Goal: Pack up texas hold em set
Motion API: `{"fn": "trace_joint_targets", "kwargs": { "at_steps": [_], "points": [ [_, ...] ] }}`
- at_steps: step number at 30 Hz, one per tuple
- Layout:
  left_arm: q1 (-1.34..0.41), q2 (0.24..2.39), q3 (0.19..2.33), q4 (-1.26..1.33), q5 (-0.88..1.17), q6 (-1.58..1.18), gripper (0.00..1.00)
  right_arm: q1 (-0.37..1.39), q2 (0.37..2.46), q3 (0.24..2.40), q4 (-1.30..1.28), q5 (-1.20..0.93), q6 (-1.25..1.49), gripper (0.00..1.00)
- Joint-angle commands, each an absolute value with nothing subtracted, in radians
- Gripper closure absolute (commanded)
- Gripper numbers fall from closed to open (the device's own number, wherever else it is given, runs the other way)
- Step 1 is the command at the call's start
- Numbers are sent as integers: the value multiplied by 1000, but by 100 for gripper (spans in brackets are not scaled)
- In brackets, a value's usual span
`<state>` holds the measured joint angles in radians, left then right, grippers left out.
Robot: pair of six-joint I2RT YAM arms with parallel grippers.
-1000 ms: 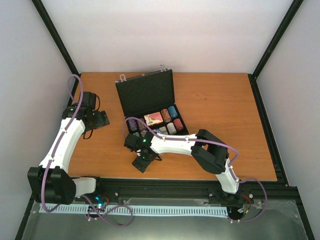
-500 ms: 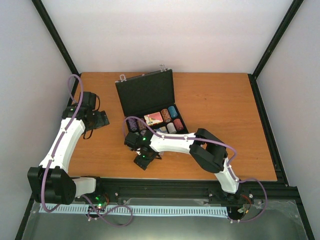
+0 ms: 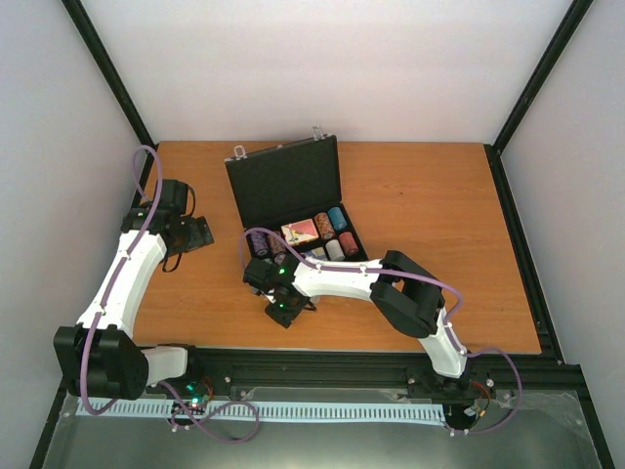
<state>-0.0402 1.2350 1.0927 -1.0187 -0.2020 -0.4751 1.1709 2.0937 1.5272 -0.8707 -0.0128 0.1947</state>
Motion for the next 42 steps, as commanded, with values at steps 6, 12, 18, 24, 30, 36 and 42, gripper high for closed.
{"fn": "trace_joint_targets", "kwargs": {
  "at_steps": [6, 12, 18, 24, 30, 36, 42],
  "points": [
    [-36, 1233, 1101, -1025, -214, -485, 0, 1167, 2090, 1547, -918, 13, 187, 73],
    [-35, 1231, 1099, -1024, -216, -482, 0, 1165, 2051, 1595, -949, 27, 177, 74],
    [-36, 1226, 1085, -1019, -214, -480, 0, 1154, 2016, 1660, -1002, 39, 160, 75],
    [-35, 1220, 1074, -1013, -212, -479, 0, 1095, 1998, 1713, -1037, 77, 137, 75],
    [-35, 1220, 1065, -1007, -208, -479, 0, 972, 2039, 1779, -1041, 85, 105, 75],
    [-36, 1228, 1061, -1002, -209, -477, 0, 882, 2119, 1881, -1011, 115, 95, 74],
    [-36, 1249, 1058, -992, -208, -473, 0, 836, 2230, 1973, -989, 122, 90, 75]
  ]
}}
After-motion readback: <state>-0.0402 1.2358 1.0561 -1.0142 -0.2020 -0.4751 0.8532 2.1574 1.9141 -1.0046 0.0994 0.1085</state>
